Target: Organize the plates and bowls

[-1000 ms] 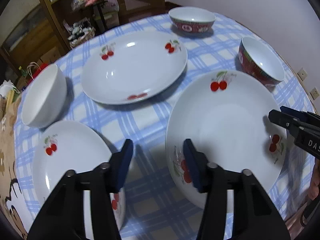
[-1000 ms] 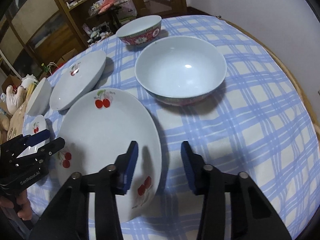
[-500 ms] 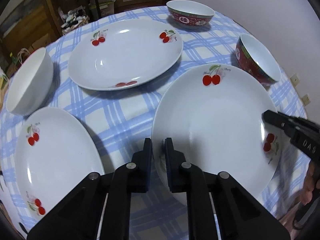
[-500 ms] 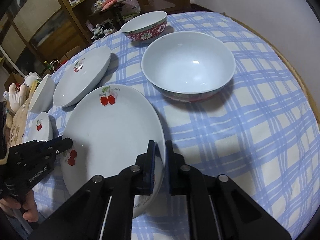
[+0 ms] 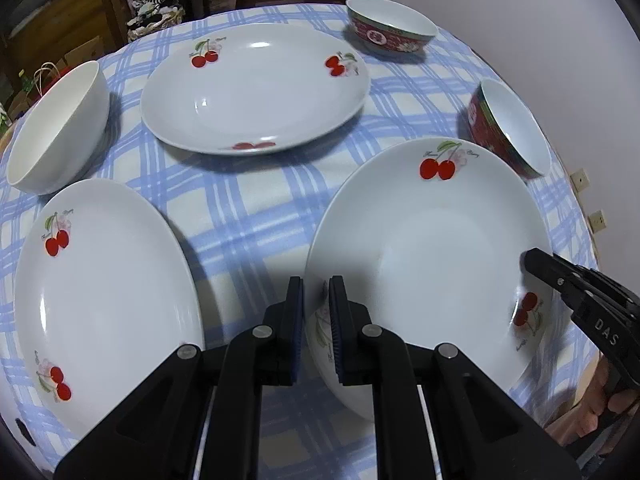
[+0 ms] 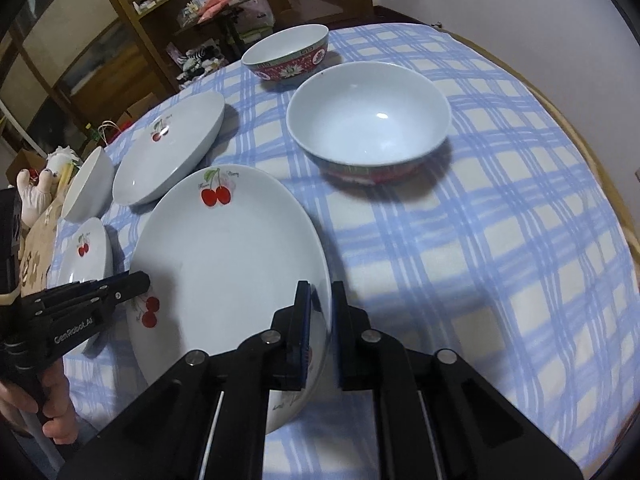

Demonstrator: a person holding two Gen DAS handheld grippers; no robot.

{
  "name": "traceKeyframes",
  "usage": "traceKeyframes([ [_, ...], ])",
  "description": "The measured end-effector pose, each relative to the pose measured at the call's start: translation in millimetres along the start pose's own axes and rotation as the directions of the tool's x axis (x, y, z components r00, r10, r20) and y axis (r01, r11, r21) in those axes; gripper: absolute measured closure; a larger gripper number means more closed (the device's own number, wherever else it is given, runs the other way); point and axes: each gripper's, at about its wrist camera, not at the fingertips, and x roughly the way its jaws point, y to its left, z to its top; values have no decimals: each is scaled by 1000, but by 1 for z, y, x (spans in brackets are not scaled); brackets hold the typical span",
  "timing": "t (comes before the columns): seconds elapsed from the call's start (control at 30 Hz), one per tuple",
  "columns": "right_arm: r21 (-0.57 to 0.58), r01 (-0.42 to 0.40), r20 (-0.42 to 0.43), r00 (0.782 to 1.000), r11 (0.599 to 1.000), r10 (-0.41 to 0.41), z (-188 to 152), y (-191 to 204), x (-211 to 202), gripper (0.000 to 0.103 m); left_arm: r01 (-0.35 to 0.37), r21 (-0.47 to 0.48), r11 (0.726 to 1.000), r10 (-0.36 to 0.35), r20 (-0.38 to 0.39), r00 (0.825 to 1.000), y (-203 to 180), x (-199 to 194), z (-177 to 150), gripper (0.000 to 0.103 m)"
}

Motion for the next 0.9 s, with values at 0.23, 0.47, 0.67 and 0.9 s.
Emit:
traceKeyframes([
  [0.23, -3, 10, 5, 1000, 1000, -10, -13, 1, -20, 93, 11, -4, 1000, -11, 1, 1000, -6, -18, -17, 91],
  [0.47, 8, -3, 1, 1000, 1000, 3, -24, 0, -31, 92, 9, -14, 1000, -8, 31, 999, -9, -44, -31, 91],
  [0.67, 7, -5, 13, 1000, 1000, 5, -30, 3, -40, 91, -2, -26, 1000, 4, 60, 998, -10, -59, -40, 94],
  [0.9, 8, 9, -7, 1000, 1000, -9, -30, 2, -33, 91, -6, -29, 1000, 7, 28, 1000, -10, -48, -40, 94],
])
